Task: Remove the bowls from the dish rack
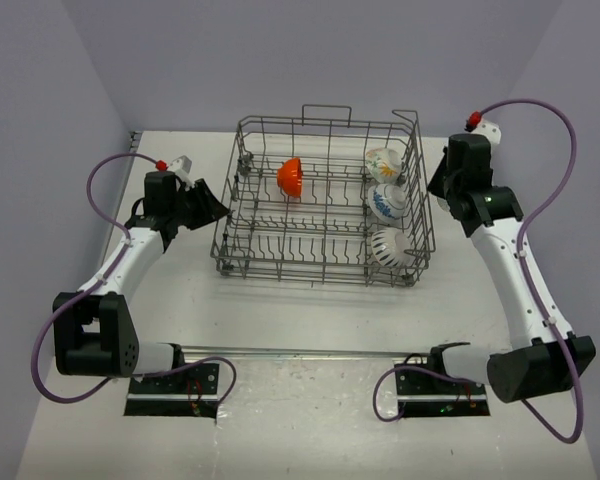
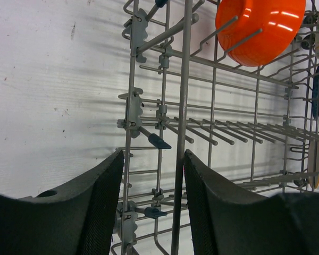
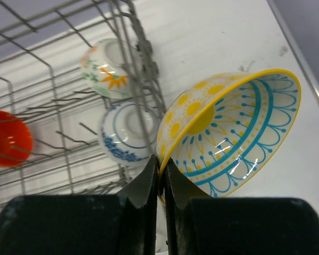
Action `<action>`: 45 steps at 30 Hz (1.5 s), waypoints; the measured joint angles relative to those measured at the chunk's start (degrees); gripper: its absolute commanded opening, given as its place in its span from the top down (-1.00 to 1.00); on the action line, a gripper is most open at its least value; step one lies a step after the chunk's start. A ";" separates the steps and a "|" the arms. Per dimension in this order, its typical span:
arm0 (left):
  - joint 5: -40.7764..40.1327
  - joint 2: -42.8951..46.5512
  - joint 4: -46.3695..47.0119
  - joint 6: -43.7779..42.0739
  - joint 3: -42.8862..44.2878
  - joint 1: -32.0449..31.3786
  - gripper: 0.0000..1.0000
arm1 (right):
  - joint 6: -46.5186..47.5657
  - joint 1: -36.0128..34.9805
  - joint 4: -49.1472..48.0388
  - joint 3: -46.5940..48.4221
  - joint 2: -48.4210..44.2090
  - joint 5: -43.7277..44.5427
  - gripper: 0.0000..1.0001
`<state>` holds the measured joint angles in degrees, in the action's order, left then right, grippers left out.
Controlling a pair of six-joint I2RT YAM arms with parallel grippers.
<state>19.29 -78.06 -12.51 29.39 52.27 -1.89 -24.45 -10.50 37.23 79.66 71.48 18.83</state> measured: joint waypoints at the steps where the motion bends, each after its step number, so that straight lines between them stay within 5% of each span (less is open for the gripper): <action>1: 0.00 0.00 0.00 -0.02 0.00 0.00 -0.02 | -0.04 0.55 0.52 -0.68 0.31 1.22 1.00; 17: 0.00 0.00 -0.02 -0.28 -0.02 0.00 -0.07 | -1.40 15.80 3.23 -7.91 19.34 5.88 1.00; 36: 0.28 -0.15 -0.02 -0.48 -0.02 0.00 -0.15 | -0.31 17.75 2.23 -7.82 30.69 6.43 1.00; 45: 0.52 -0.15 -0.13 -0.50 -0.61 0.00 -0.25 | -0.31 17.92 0.94 -7.82 30.56 5.11 0.26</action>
<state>19.81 -78.22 -12.64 28.88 51.66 -1.89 -24.75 7.42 38.17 71.83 102.04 23.94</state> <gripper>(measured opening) 0.613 0.334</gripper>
